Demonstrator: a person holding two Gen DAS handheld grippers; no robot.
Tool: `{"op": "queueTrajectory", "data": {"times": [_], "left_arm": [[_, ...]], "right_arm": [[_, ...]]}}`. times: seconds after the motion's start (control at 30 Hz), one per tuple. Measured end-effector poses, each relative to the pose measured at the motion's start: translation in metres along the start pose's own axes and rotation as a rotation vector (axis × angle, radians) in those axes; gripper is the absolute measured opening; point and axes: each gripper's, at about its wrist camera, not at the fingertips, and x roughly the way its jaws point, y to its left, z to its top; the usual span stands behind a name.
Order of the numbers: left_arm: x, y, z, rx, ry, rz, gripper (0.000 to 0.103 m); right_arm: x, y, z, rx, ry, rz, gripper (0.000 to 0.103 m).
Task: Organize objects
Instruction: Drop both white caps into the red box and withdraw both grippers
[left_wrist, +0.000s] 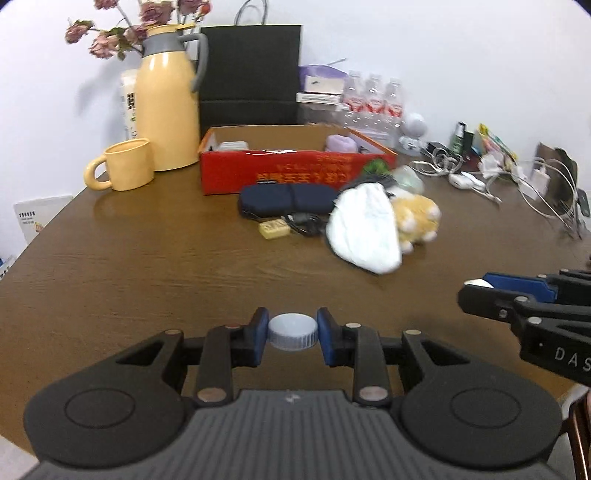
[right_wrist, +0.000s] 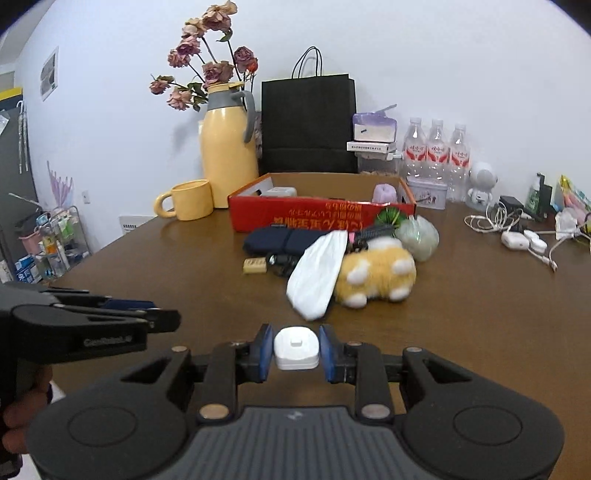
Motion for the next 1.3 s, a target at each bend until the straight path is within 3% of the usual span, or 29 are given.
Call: {"op": "queueTrajectory", "data": {"times": [0.2,0.37,0.47,0.6,0.8,0.9,0.97,1.07,1.13,1.23,1.3], "left_arm": [[-0.005,-0.011,0.0,0.027,-0.022,-0.014,0.029],[0.011,-0.008,0.008,0.028,-0.01,-0.023,0.029],[0.025,-0.002,0.029,0.034,-0.021,-0.035,0.029],[0.06,0.015,0.083,0.049,-0.049,-0.074,0.029],[0.151,0.031,0.2,0.083,-0.037,-0.082,0.029],[0.224,0.038,0.26,0.092,0.059,-0.084,0.031],[0.285,0.047,0.288,0.076,0.112,-0.019,0.031],[0.366,0.065,0.312,0.003,0.224,0.066,0.03],[0.397,0.068,0.318,0.007,0.269,0.072,0.03],[0.414,0.067,0.321,0.018,0.277,0.089,0.031],[0.416,0.063,0.321,0.035,0.271,0.087,0.038]], "right_arm": [[-0.01,-0.004,0.0,0.005,-0.029,0.0,0.026],[0.005,-0.013,0.01,0.028,-0.026,0.015,0.026],[0.021,-0.021,0.027,0.026,-0.017,0.032,0.026],[0.055,-0.034,0.075,-0.054,-0.045,0.049,0.026],[0.159,-0.07,0.18,-0.132,-0.001,0.075,0.026],[0.243,-0.091,0.232,-0.099,0.095,0.073,0.026],[0.308,-0.102,0.257,-0.102,0.188,0.049,0.026],[0.39,-0.112,0.272,-0.091,0.282,-0.046,0.025],[0.431,-0.115,0.273,-0.114,0.342,-0.107,0.025],[0.459,-0.113,0.273,-0.145,0.35,-0.149,0.025],[0.463,-0.116,0.275,-0.11,0.324,-0.154,0.031]]}}
